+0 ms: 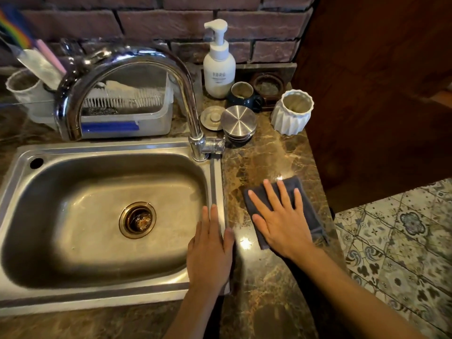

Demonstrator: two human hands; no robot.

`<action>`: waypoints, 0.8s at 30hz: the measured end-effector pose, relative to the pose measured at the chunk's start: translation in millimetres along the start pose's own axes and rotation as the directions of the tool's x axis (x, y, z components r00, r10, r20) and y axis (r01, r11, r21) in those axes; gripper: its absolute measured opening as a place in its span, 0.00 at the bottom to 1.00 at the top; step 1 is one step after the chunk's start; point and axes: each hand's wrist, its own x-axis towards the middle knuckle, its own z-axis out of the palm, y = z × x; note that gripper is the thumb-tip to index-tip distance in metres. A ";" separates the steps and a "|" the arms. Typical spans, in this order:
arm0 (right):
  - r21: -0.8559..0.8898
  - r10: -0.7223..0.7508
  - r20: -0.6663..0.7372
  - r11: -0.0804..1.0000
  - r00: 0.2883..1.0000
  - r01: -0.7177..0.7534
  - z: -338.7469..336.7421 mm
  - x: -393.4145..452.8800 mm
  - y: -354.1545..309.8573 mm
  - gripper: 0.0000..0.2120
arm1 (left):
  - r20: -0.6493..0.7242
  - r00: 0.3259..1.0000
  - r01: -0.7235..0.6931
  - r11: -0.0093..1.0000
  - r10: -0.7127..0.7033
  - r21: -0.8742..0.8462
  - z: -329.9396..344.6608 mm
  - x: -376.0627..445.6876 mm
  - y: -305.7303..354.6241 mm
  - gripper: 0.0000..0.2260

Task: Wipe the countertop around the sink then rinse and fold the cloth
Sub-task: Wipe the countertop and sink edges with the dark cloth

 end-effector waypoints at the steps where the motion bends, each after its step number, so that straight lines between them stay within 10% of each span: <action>1: -0.001 -0.043 0.000 0.999 0.999 0.043 -2.8 8.1 -4.2 0.28 | -0.008 1.000 0.028 0.999 -0.028 -0.027 1.0 5.3 4.4 0.31; 8: 0.109 -0.016 -0.020 0.994 1.000 0.018 -13.2 82.6 -32.3 0.25 | 0.013 0.988 0.152 0.986 -0.151 -0.064 2.9 24.5 21.5 0.29; 16: 0.143 0.381 0.010 0.914 0.924 -0.379 -13.2 50.9 67.4 0.27 | -0.005 0.991 0.132 0.987 -0.133 -0.089 -0.7 23.3 21.2 0.33; 24: 0.143 -0.089 0.058 0.986 0.994 0.080 -18.6 58.8 -36.7 0.29 | -0.010 0.987 0.161 0.983 -0.162 -0.085 -7.6 22.0 29.4 0.37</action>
